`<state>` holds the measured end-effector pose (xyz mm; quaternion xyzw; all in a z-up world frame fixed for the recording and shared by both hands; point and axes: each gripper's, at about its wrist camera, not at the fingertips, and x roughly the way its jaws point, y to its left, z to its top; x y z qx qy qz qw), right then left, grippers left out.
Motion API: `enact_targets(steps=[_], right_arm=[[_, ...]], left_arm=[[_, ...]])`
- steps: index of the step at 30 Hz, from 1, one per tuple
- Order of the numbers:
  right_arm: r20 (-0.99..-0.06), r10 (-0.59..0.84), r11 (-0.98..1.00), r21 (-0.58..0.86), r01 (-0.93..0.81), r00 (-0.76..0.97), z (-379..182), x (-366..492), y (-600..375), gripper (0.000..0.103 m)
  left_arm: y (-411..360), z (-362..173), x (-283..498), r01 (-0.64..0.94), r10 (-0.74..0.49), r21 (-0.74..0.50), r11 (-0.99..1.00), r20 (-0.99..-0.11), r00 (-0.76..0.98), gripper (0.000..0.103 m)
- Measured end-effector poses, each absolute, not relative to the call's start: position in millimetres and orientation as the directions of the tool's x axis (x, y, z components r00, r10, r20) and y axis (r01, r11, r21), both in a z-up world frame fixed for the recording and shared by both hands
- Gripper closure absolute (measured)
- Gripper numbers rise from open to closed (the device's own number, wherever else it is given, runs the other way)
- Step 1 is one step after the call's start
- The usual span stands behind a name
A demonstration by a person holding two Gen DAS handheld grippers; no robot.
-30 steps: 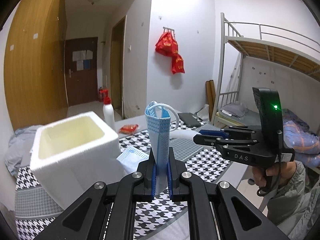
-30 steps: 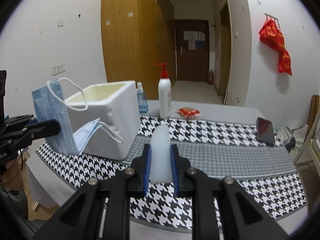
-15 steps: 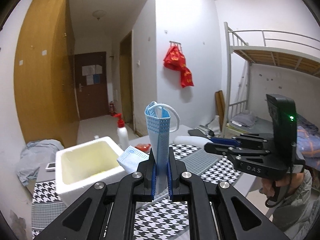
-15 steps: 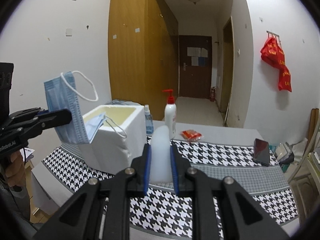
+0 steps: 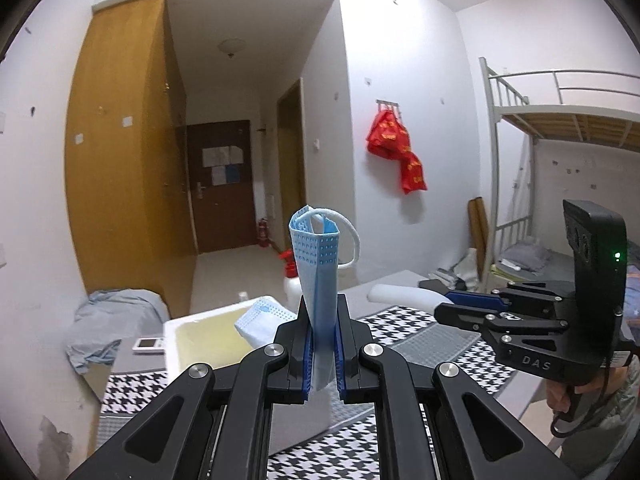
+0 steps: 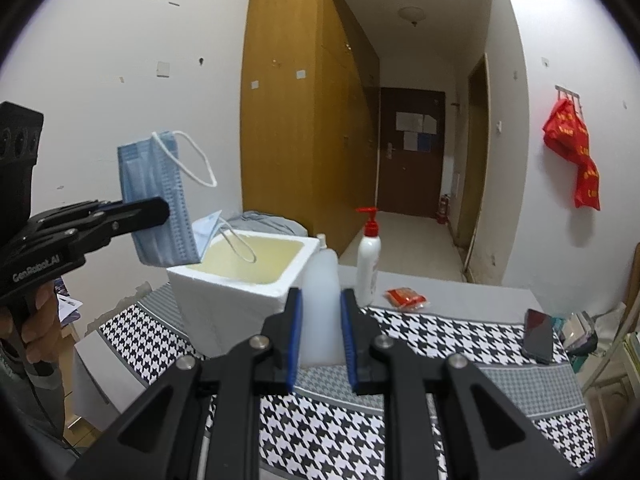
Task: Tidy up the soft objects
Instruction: 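Carry the blue mask and white cylinder toward the foam box with both grippers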
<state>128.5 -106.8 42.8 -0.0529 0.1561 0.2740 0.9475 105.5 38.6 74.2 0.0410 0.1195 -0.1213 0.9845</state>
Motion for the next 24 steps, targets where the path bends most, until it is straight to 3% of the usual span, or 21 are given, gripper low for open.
enact_targets(steps=[24], right_arm=[[-0.347,0.572,0.791,-0.006,-0.611,0.744,42,162,-62,0.081]], left_arm=[[79,67,148,0.144,-0.135,0.011,0.989,-0.3,0.944,0.097]])
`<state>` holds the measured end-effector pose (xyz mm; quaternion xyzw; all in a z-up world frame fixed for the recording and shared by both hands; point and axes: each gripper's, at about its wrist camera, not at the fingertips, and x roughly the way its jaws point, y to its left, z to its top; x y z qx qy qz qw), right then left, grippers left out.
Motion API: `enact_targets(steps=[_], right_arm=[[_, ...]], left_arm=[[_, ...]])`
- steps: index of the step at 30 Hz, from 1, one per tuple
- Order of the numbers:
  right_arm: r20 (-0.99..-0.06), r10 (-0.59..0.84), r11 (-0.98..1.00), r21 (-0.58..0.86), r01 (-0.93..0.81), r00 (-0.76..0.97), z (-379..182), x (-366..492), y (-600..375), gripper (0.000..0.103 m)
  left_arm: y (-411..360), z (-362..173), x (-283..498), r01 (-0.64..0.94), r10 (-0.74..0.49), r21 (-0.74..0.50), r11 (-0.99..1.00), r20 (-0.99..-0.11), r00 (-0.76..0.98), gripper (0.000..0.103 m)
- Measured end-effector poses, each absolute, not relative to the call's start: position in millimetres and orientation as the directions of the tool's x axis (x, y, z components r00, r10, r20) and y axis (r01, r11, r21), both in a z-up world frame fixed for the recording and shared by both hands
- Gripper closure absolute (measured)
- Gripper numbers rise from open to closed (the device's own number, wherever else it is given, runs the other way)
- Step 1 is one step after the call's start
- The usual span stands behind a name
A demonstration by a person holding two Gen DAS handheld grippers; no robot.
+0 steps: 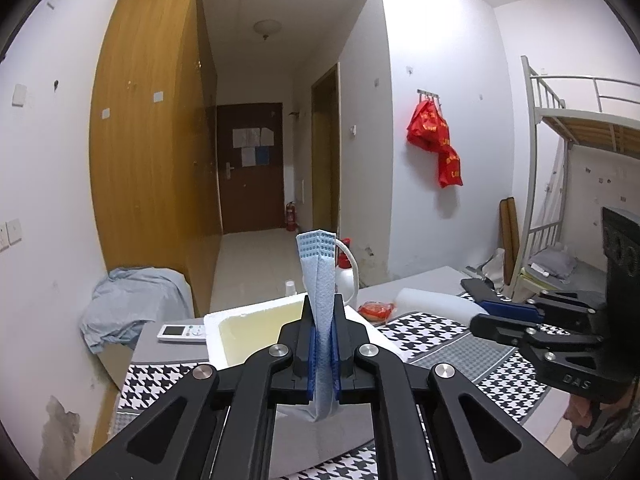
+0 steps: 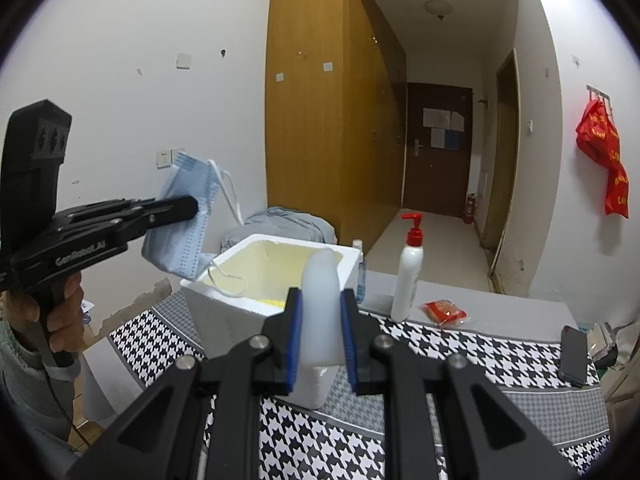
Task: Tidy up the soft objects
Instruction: 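Carry the blue mask and white cylinder toward the foam box with both grippers, then lower the blue mask into the foam box and open the left gripper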
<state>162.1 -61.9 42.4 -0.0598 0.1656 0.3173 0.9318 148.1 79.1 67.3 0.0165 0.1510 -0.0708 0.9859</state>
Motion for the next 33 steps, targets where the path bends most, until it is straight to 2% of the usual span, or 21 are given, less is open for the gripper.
enact_targets(steps=[23,29,30,32,33], right_arm=[[-0.367,0.541,0.817,0.016,-0.577,0.757,35,175,-70,0.081],[-0.372,0.534,0.823,0.024,-0.567,0.759,32,177,-73,0.081],[-0.372,0.534,0.824,0.026,-0.566,0.759,32,177,-73,0.081],[-0.373,0.533,0.825,0.029,-0.564,0.76,31,177,-74,0.081],[-0.373,0.531,0.826,0.03,-0.562,0.76,31,177,-74,0.081]], left_arm=[[83,36,212,0.067,-0.052,0.018,0.998,-0.454,0.889,0.097],[84,28,223,0.059,-0.036,0.03,0.998,-0.489,0.871,0.093],[84,27,224,0.054,-0.03,0.035,0.998,-0.492,0.87,0.09],[83,26,224,0.048,-0.02,0.044,0.998,-0.494,0.869,0.073],[83,25,224,0.044,-0.014,0.051,0.998,-0.488,0.873,0.054]])
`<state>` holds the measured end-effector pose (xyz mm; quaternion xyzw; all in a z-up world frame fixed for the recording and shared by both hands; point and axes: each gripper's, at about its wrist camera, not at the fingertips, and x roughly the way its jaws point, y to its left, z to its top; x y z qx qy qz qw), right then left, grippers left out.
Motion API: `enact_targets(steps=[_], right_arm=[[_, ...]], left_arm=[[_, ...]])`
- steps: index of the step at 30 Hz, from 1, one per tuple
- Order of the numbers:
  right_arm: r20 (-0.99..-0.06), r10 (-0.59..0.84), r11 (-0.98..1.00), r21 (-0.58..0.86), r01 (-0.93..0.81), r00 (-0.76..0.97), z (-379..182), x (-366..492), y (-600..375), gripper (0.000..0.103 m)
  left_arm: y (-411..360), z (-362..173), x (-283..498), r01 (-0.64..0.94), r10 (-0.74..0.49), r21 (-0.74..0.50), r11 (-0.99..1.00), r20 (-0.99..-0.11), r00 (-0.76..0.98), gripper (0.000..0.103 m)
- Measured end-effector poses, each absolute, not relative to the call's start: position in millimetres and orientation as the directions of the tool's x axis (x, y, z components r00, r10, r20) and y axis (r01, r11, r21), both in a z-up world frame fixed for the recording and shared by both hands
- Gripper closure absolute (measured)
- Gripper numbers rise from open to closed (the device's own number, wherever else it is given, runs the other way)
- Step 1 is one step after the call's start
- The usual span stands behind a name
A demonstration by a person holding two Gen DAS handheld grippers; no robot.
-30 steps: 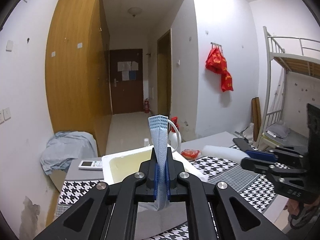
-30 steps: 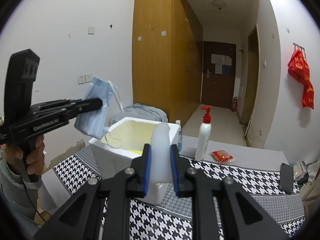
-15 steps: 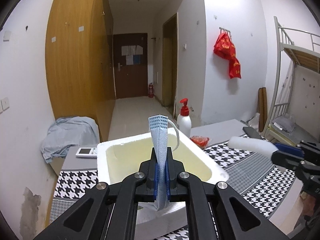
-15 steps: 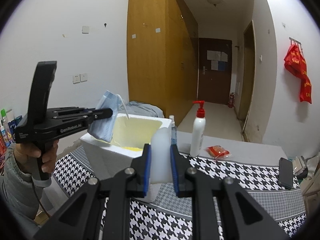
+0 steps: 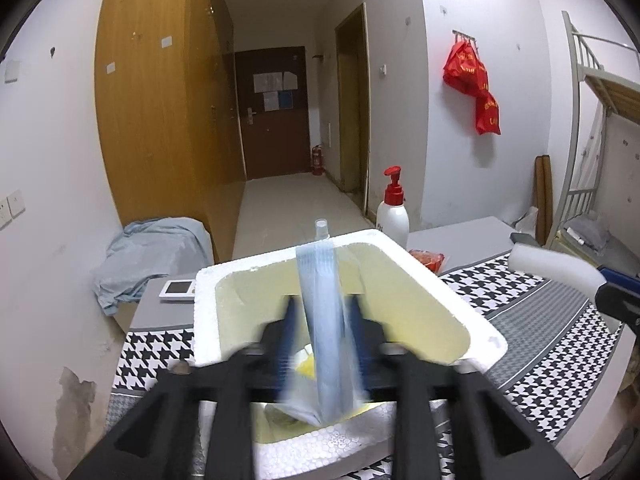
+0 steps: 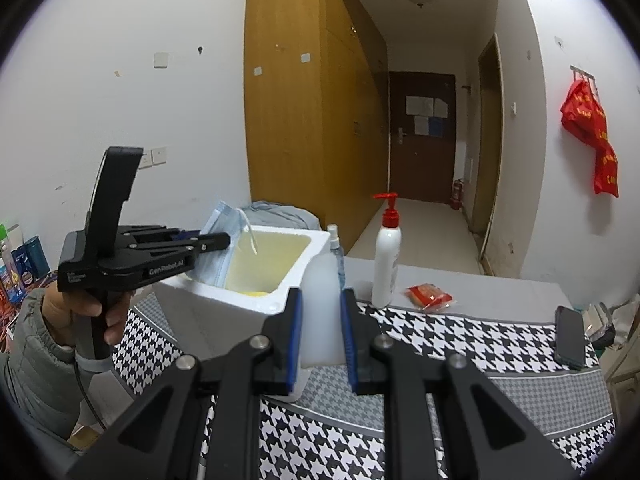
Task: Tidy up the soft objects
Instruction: 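Lower the blue mask into the foam box and open the left gripper, then lower the white foam cylinder into the foam box and open the right gripper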
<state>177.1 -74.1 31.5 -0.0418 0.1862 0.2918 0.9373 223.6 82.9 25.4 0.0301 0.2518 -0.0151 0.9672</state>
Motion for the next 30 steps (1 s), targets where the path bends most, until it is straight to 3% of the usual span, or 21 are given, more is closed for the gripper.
enact_targets(steps=[1,4,9,30], right_arm=[[-0.374,0.53,0.827,0.031,-0.561,0.761,31,177,-74,0.081],[-0.374,0.529,0.829,0.034,-0.559,0.761,30,179,-76,0.081],[-0.374,0.53,0.828,0.035,-0.56,0.761,29,179,-77,0.081],[-0.377,0.578,0.779,-0.006,-0.627,0.723,43,191,-29,0.081]], left_arm=[[84,25,223,0.037,-0.007,0.053,0.998,-0.479,0.878,0.037],[86,27,218,0.007,0.018,0.052,0.999,-0.453,0.891,0.015],[95,27,213,-0.032,0.028,0.0,0.999,-0.445,0.895,0.003],[132,35,161,-0.169,0.167,0.026,0.985,-0.358,0.919,0.001]])
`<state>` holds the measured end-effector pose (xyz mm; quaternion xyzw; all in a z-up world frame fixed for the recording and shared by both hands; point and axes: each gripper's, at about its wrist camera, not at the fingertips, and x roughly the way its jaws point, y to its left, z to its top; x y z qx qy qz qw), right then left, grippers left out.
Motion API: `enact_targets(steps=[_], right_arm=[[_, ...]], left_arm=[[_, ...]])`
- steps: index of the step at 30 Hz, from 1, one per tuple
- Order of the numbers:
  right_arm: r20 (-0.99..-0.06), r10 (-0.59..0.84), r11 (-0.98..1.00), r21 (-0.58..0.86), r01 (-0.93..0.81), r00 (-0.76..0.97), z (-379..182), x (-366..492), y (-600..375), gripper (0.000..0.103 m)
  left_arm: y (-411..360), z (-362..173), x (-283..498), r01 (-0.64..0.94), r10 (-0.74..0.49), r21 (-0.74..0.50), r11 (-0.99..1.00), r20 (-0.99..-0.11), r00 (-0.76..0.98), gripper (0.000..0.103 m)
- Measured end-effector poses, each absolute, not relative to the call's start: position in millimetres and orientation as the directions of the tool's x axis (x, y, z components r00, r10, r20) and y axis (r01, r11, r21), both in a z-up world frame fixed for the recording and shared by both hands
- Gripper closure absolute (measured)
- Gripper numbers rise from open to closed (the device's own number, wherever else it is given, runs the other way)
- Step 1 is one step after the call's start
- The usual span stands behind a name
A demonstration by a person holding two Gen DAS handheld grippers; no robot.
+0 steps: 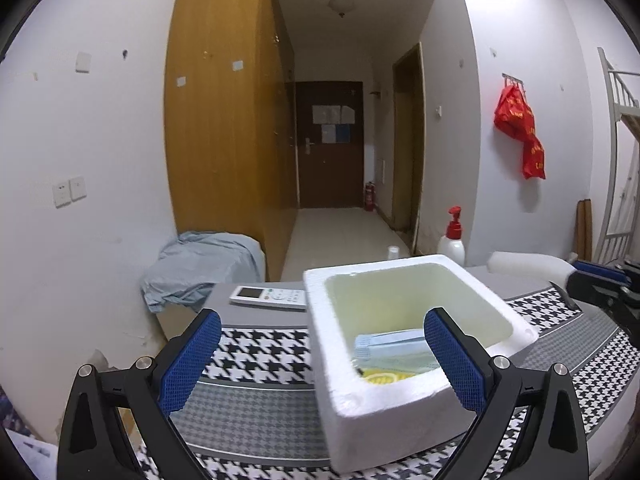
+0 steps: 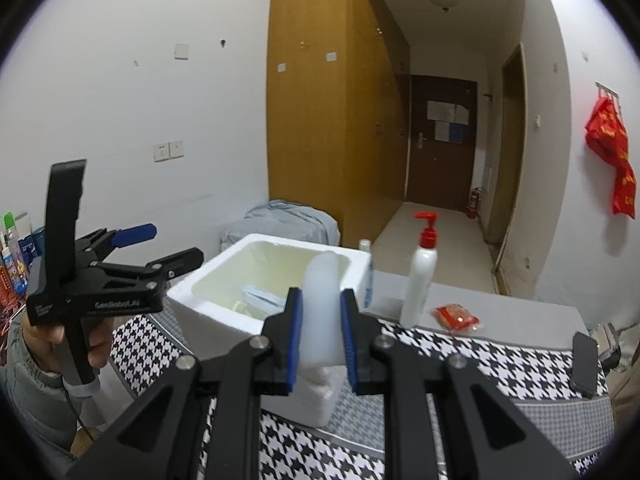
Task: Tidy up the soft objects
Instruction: 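Lower the white foam cylinder into the foam box and open the right gripper, then withdraw both tools away from the foam box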
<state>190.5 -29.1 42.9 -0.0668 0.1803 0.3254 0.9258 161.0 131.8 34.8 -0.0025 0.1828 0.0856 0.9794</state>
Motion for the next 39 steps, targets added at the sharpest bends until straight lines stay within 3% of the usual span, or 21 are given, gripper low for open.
enact_targets(steps=[19,22,27,33,39], right_arm=[[-0.499,0.608,0.719,0.016,-0.695,0.617,28,242,59,0.08],[-0.512,0.604,0.725,0.034,-0.688,0.611,24,247,63,0.073],[-0.489,0.592,0.741,0.018,-0.671,0.641,27,238,58,0.021],[-0.418,0.588,0.771,0.033,-0.636,0.692,36,204,26,0.0],[-0.349,0.562,0.813,0.065,-0.579,0.75,38,159,-28,0.0]], left_arm=[[166,24,129,-0.256,0.242,0.0,0.967,-0.328,0.913,0.001],[166,24,127,-0.263,0.25,0.003,0.965,-0.325,0.912,0.001],[157,25,124,-0.251,0.245,0.022,0.968,-0.318,0.916,0.001],[136,29,106,-0.225,0.22,0.018,0.974,-0.301,0.928,0.001],[105,33,83,-0.181,0.174,0.003,0.983,-0.287,0.942,0.001]])
